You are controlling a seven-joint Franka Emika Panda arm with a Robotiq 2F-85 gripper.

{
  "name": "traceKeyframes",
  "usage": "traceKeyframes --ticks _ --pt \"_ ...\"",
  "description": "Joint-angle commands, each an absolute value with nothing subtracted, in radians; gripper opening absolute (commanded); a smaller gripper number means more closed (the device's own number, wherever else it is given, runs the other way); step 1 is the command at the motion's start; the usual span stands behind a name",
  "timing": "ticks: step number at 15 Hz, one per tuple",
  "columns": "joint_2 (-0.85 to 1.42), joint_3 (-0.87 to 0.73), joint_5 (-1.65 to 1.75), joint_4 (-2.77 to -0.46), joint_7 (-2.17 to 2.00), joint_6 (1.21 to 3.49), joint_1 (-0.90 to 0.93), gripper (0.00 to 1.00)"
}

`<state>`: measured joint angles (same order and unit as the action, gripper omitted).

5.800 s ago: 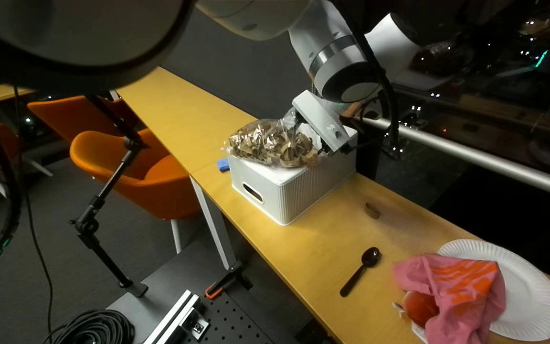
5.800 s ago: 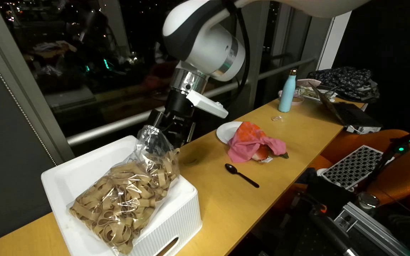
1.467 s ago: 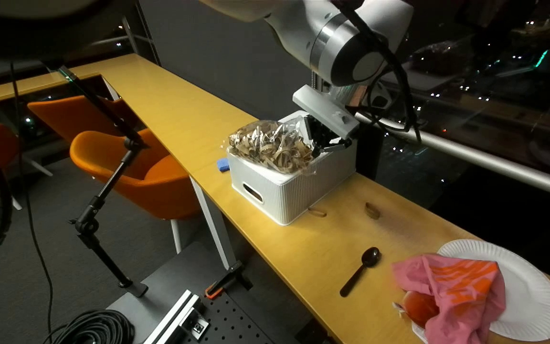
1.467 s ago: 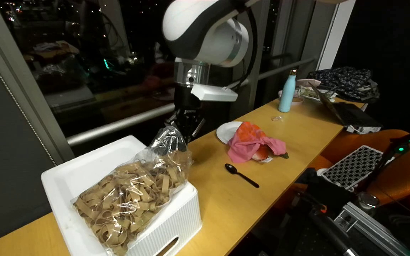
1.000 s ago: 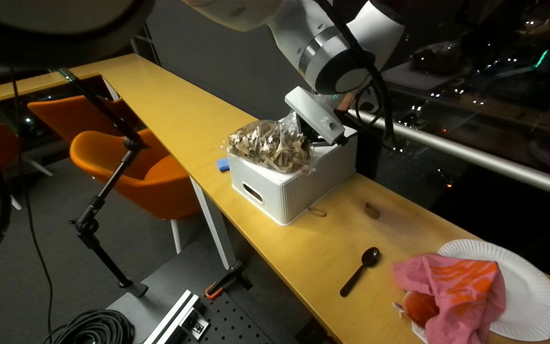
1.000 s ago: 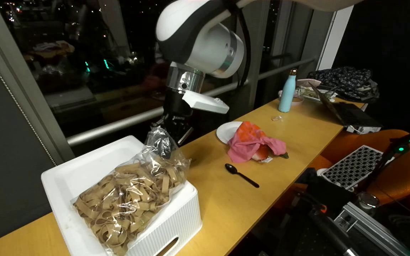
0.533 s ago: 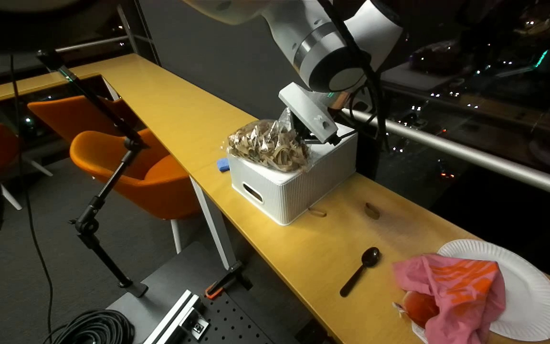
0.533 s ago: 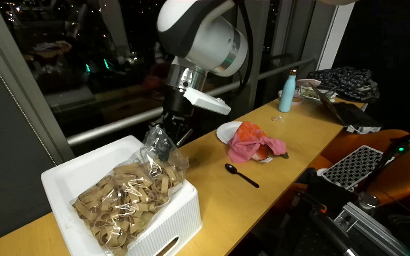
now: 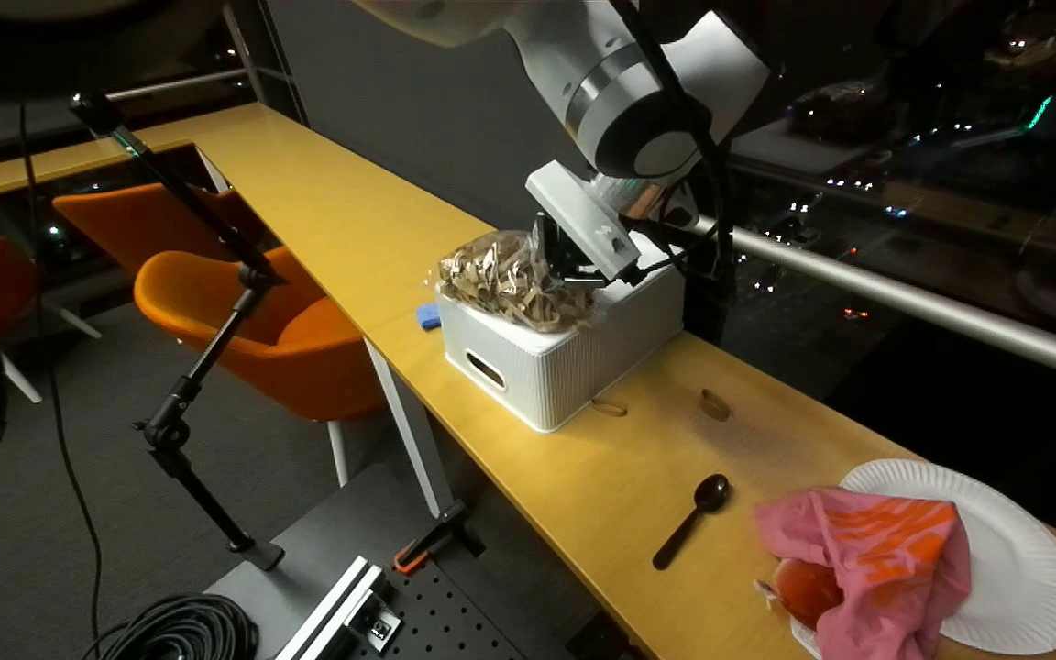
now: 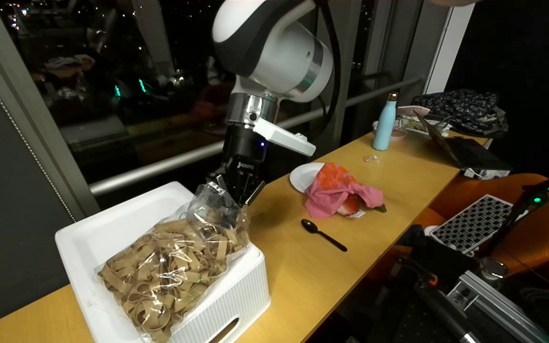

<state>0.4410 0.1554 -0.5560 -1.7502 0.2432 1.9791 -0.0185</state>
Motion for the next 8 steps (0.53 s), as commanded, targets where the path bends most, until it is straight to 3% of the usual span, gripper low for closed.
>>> traceKeyframes --ticks 1,5,8 --pt "0.451 0.165 -0.572 -1.744 0.308 2.009 -0.018 0.0" --pt "0.464 0.183 -0.565 -1.741 0.386 2.072 -0.004 0.0" --pt "0.464 0.2 -0.556 -1.739 0.423 2.094 0.009 0.32"
